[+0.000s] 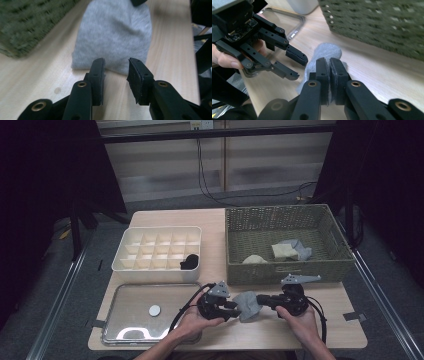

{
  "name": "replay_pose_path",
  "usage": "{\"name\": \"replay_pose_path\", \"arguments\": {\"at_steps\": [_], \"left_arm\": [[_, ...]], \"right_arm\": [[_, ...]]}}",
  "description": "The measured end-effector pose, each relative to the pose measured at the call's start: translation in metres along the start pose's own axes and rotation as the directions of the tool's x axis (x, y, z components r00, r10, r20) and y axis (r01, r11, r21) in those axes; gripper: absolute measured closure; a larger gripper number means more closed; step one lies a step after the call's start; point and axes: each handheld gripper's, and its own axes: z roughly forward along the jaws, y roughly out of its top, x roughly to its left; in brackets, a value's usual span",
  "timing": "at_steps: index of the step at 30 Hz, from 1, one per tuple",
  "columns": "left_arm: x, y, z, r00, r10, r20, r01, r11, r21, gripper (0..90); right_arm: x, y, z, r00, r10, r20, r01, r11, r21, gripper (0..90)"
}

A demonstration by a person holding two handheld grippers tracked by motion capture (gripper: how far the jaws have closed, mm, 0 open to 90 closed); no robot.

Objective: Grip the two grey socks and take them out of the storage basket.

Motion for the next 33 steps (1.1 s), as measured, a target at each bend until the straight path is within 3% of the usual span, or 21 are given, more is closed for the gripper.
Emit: {"name": "replay_pose_path", "arguments": {"at_steps": [2, 7, 11, 12, 14, 18, 23, 33], "left_arm": [[0.001, 0.0, -0.004, 1.0, -0.006, 0.004, 0.006, 0.9999, -0.014, 64.7], [0.005, -0.005, -0.013, 1.0, 0.008, 0.005, -0.008, 0.9998, 0.017, 64.2], [0.009, -0.008, -0.008, 0.9999, -0.009, -0.014, 0.009, 0.9994, 0.034, 65.0], [0.008, -0.008, -0.006, 0.9998, -0.016, -0.011, 0.016, 0.9997, 0.02, 65.1], [0.008, -0.008, -0.009, 0.9999, -0.002, -0.012, 0.003, 0.9996, 0.03, 66.0], [0.011, -0.01, -0.019, 0.9992, 0.013, -0.036, -0.012, 0.9989, 0.046, 70.1], [0.018, -0.017, -0.036, 0.9972, -0.028, -0.07, 0.029, 0.9994, 0.017, 70.6], [0.023, -0.03, -0.066, 0.9923, -0.057, -0.11, 0.056, 0.9984, -0.01, 65.6]], "right_arm": [[0.002, 0.003, 0.001, 1.0, -0.005, -0.006, 0.005, 1.0, -0.005, 85.2], [0.011, 0.011, 0.008, 0.9996, -0.025, -0.016, 0.025, 1.0, -0.006, 85.0], [0.018, 0.016, 0.013, 0.9988, -0.035, -0.035, 0.035, 0.999, -0.006, 85.7], [0.02, 0.018, 0.014, 0.9983, -0.041, -0.041, 0.041, 0.999, -0.006, 85.7], [0.024, 0.02, 0.017, 0.9975, -0.05, -0.049, 0.05, 0.999, -0.008, 85.4], [0.032, 0.021, 0.025, 0.9957, -0.057, -0.073, 0.057, 0.998, -0.006, 84.9], [0.04, 0.023, 0.037, 0.9935, -0.067, -0.092, 0.068, 0.998, 0.008, 84.3], [0.054, 0.02, 0.068, 0.9869, -0.087, -0.136, 0.097, 0.993, 0.068, 78.5]]}}
